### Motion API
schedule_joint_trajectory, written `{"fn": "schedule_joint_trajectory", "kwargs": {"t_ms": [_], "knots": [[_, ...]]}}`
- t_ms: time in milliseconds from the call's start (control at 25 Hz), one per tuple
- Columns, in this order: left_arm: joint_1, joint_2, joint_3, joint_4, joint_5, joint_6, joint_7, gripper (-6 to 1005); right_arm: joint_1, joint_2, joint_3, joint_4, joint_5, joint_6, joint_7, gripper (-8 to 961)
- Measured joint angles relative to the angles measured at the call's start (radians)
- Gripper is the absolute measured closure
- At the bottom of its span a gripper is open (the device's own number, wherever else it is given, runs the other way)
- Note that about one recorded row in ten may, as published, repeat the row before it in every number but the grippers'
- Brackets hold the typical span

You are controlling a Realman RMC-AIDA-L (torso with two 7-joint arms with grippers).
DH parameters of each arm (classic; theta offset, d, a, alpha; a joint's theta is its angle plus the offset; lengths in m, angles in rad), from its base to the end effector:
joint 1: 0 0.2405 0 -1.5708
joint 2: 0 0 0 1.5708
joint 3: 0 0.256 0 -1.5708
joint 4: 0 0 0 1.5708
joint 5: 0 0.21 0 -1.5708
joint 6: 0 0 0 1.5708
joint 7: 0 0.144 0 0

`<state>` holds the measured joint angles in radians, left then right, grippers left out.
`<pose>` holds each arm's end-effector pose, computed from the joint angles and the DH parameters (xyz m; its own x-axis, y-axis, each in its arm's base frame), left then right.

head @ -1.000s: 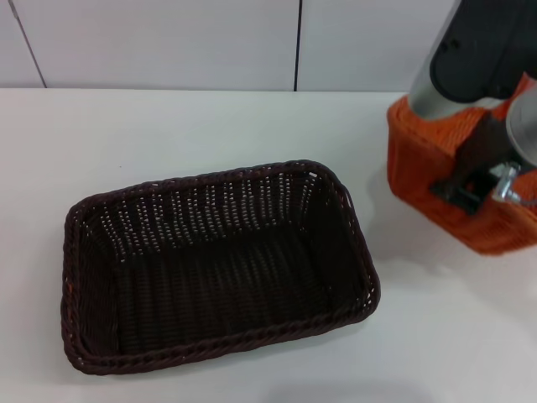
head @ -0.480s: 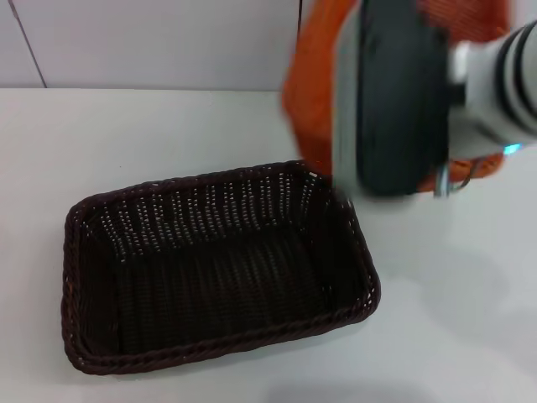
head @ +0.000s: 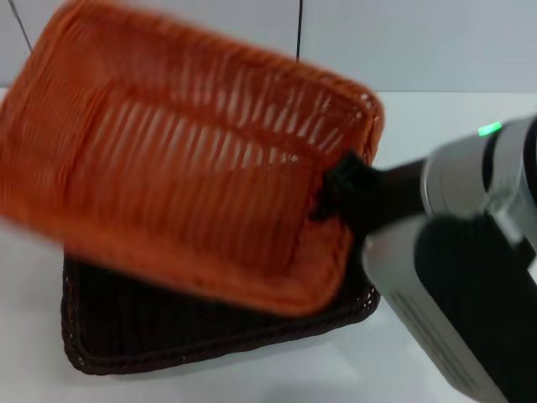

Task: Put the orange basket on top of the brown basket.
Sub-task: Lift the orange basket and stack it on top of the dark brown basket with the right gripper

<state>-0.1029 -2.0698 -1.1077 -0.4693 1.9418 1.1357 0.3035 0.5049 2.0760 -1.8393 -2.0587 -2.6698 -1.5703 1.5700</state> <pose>-0.4119 0.2453 0.0437 0.7365 0.0320 0.6756 0.5647 0.5206 -0.6403 0.0469 0.2767 -0.0028 0.4330 0.7448 0.5078 0.8707 -0.4913 -0.0218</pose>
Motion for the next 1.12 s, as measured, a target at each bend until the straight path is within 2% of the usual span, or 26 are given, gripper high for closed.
{"fn": "schedule_joint_trajectory", "kwargs": {"t_ms": [200,440,960,1120], "knots": [[0.005,0.000,0.003,-0.016,0.000,-0.018,0.000,200,-0.060,-0.001,-0.006,0.002,-0.001,-0.008,-0.112,799],[0.005,-0.001,0.006,-0.032,0.000,-0.044,0.000,200,-0.090,0.000,-0.016,0.017,-0.042,-0.004,-0.126,801],[0.007,-0.004,0.027,-0.036,-0.006,-0.050,-0.003,200,-0.107,-0.001,-0.044,0.023,-0.040,0.046,-0.200,805],[0.008,-0.004,0.059,-0.035,-0.040,-0.049,-0.013,200,-0.129,-0.001,-0.057,0.012,-0.038,0.043,-0.256,796]]}}
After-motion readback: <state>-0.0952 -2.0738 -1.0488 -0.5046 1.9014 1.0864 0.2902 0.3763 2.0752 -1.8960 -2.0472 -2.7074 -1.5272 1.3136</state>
